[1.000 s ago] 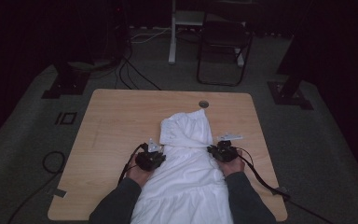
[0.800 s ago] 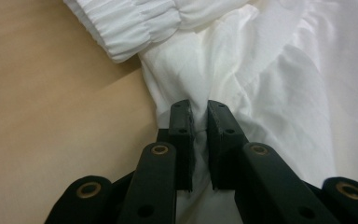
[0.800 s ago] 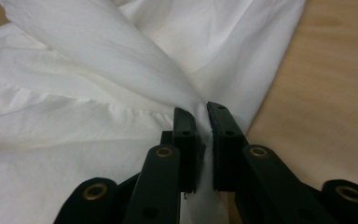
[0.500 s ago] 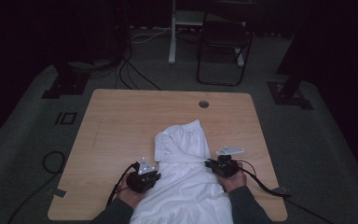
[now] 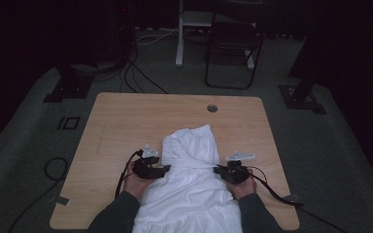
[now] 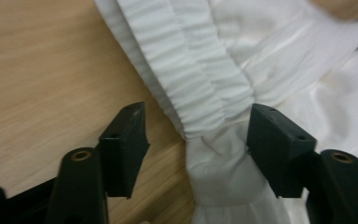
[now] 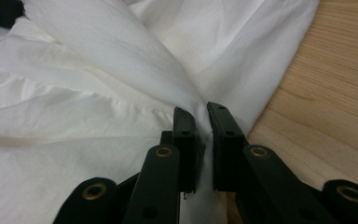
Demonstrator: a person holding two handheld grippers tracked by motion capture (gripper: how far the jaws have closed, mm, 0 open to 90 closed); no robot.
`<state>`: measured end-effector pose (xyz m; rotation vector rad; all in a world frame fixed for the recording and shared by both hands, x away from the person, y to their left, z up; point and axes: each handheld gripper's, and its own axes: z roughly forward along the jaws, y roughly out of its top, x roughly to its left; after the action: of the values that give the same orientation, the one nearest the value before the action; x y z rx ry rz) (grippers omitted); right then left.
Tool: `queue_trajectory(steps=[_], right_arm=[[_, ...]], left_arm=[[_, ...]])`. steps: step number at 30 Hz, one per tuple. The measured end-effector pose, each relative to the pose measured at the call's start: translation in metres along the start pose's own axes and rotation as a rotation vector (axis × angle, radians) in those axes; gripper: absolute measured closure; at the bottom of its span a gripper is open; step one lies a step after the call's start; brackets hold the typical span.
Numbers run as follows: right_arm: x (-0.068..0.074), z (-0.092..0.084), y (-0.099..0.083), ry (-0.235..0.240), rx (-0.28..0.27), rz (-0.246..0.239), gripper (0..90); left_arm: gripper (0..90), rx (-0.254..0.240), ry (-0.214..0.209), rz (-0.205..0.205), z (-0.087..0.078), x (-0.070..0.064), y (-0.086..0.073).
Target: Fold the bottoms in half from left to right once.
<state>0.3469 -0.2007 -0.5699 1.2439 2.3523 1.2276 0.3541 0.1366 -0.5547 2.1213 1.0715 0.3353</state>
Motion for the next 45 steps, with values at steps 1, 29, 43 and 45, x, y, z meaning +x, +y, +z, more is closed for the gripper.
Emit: queue_trajectory(steps=[1,29,43,45], right_arm=[[0.000,0.000,0.000,0.000,-0.001,0.000,82.0],[0.032,0.002,0.092,0.030,-0.133,-0.226,38.8],[-0.029,-0.011,0.102,-0.187,-0.192,0.019,88.7],[-0.044,0.000,0.100,-0.203,-0.140,0.044,88.1]], left_arm=[[42.1,0.002,0.010,0.021,0.003,-0.001,0.000],[69.1,-0.155,0.078,0.193,0.007,-0.035,0.097],[52.4,0.012,0.114,0.182,0.030,-0.034,0.039],[53.0,0.025,0.117,0.167,0.033,-0.034,0.038]])
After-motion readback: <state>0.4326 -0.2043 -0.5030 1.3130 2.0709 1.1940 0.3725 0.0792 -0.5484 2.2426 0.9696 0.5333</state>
